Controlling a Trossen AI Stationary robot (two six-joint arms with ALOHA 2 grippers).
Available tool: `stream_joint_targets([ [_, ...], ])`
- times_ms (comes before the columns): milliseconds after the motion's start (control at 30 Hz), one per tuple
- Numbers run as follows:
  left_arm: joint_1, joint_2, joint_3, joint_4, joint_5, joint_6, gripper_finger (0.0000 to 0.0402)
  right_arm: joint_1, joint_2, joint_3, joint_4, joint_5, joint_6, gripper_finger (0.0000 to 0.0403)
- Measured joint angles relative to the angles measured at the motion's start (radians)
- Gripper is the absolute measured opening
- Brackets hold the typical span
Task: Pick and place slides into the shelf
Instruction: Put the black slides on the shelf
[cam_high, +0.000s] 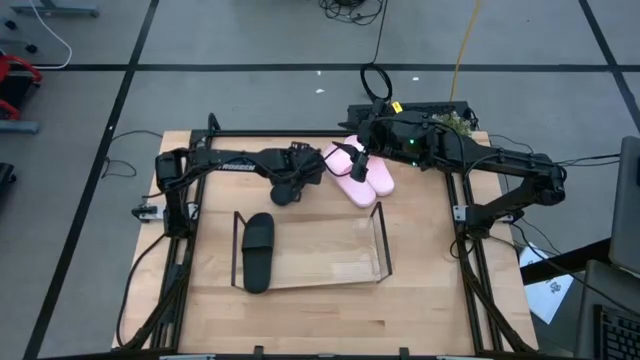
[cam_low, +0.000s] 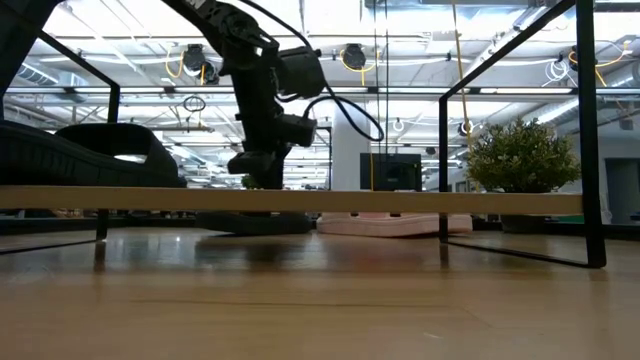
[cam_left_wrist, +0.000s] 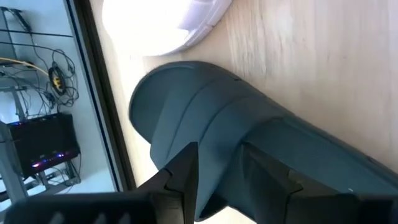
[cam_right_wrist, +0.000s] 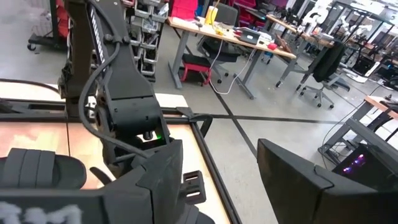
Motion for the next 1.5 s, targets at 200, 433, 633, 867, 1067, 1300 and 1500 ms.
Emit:
stream_joint_targets([
  [200,0.018,0.000,0.000,0.030,0.005,0.017,0.0118,0.000,0.000,0.000,0.000,0.000,0.002,0.0196],
  [433,0.035,0.000,-0.010,0.033,0.029,0.018,0.0118,0.000,0.000,0.000,0.000,0.000,0.003,0.0196],
  [633,0.033,0.000,-0.045,0.055,0.029,0.032,0.0118,0.000,0.000,0.000,0.000,0.000,0.003,0.0196],
  [867,0.032,0.000,-0.057,0.120,-0.032,0.024,0.0118,0.000,0.000,0.000,0.000,0.000,0.003,0.0196],
  [1067,0.035,0.000,-0.057,0.132,-0.032,0.035,0.0117,0.000,0.000,0.000,0.000,0.000,0.003,0.0196],
  [1300,0.049,0.000,-0.057,0.155,-0.032,0.019,0.0060,0.000,0.000,0.000,0.000,0.000,0.003,0.0196],
  [1500,0.045,-0.006,-0.057,0.145,-0.079,0.016,0.0008,0.000,0.000,0.000,0.000,-0.003,0.004,0.0196],
])
